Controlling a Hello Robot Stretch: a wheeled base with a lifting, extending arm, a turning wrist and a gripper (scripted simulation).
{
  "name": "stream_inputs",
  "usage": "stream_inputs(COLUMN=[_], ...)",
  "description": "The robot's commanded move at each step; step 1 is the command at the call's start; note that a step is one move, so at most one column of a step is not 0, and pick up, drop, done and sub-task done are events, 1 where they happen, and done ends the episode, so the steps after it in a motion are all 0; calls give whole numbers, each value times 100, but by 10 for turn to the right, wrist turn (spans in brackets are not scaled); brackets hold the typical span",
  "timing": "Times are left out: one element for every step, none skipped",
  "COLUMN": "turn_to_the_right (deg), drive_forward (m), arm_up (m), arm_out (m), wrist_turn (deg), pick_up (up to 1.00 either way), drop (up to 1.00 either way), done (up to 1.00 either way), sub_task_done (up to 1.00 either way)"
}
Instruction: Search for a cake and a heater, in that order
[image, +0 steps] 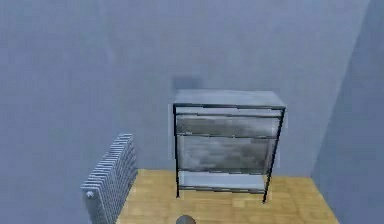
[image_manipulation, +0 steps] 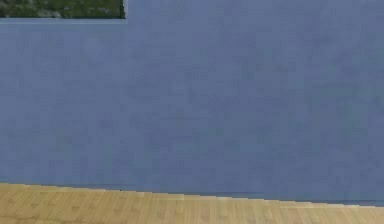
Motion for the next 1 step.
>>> stream_inputs(turn_to_the_right=[0], drive_forward=[40], arm_up=[0], arm_out=[0], wrist_turn=[0], pick_up=[0], drop=[0], done=[0], sub_task_done=[0])
